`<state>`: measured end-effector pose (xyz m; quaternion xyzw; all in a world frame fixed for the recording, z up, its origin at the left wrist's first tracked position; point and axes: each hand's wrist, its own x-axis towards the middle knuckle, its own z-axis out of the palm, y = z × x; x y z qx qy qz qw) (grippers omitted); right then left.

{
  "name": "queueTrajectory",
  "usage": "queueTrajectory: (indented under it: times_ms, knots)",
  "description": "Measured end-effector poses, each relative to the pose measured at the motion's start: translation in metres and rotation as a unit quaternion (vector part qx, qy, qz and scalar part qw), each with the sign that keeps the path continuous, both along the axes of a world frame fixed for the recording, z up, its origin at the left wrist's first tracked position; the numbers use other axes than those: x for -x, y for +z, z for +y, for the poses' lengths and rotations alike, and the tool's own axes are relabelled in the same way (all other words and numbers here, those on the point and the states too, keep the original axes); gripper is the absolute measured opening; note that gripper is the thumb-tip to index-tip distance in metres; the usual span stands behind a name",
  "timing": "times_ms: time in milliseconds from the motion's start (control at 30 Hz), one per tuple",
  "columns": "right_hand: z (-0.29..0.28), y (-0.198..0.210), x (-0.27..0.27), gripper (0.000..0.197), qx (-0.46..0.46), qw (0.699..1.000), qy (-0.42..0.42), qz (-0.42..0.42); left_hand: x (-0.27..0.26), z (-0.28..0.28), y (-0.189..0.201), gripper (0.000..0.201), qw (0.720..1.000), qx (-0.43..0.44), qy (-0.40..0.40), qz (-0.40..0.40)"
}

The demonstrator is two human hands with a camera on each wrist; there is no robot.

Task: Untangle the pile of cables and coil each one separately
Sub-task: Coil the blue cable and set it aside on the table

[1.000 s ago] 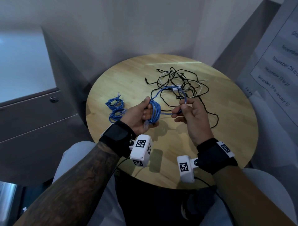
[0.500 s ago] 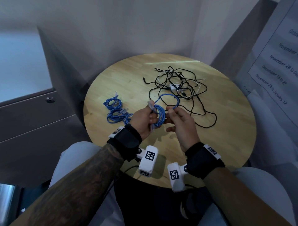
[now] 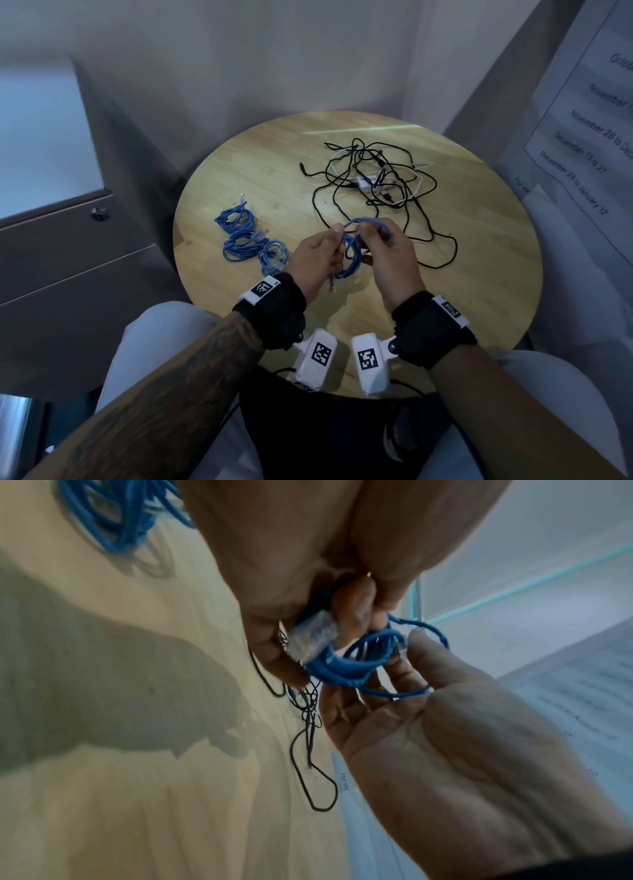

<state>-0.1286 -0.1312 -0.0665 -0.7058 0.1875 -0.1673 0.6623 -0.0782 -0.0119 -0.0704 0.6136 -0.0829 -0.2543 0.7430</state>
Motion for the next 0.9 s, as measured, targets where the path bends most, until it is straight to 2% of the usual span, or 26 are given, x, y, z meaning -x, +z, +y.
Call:
queueTrajectory:
  times_ms: [133, 233, 300, 367, 433, 500, 600, 667, 733, 800, 900]
  knots:
    - [-0.010, 0.010, 0.000, 0.016, -0.102, 0.995, 0.005, 0.019, 0.003, -0.001, 0.001, 0.022, 0.997, -0.027, -0.067, 0.001]
    - [-0.022, 0.014, -0.001, 0.009, -0.107, 0.990, 0.078, 0.044, 0.000, 0.002, -0.004, 0.024, 0.998, -0.036, -0.053, 0.010]
    - [-0.031, 0.017, 0.000, 0.014, -0.121, 0.981, 0.142, 0.050, -0.002, 0.005, -0.004, 0.025, 0.998, -0.036, -0.043, 0.011]
    - [-0.035, 0.018, 0.000, 0.018, -0.150, 0.977, 0.142, 0.045, -0.003, 0.005, -0.005, 0.032, 0.998, -0.051, -0.046, -0.006]
    - [-0.038, 0.019, -0.002, 0.019, -0.090, 0.990, 0.101, 0.045, -0.001, 0.005, -0.007, 0.033, 0.996, -0.056, -0.063, -0.009]
    - [-0.045, 0.022, -0.005, 0.021, -0.055, 0.998, 0.025, 0.014, 0.001, 0.007, -0.011, 0.035, 0.992, -0.078, -0.096, -0.004]
    - [-0.075, 0.034, -0.013, 0.025, -0.089, 0.985, -0.135, -0.055, 0.003, 0.009, -0.019, 0.053, 0.970, -0.191, -0.146, -0.041]
    - [-0.095, 0.040, -0.013, 0.025, -0.085, 0.975, -0.195, -0.065, 0.007, 0.006, -0.022, 0.052, 0.969, -0.185, -0.166, -0.011]
    - [-0.109, 0.039, -0.011, 0.023, -0.090, 0.966, -0.235, -0.063, 0.011, 0.004, -0.021, 0.042, 0.971, -0.137, -0.193, 0.026]
    - [-0.115, 0.037, -0.010, 0.022, -0.104, 0.957, -0.262, -0.060, 0.011, 0.005, -0.018, 0.033, 0.967, -0.126, -0.223, 0.013]
    - [-0.113, 0.037, -0.010, 0.019, -0.114, 0.958, -0.255, -0.067, 0.002, 0.009, -0.016, 0.027, 0.974, -0.121, -0.189, -0.025]
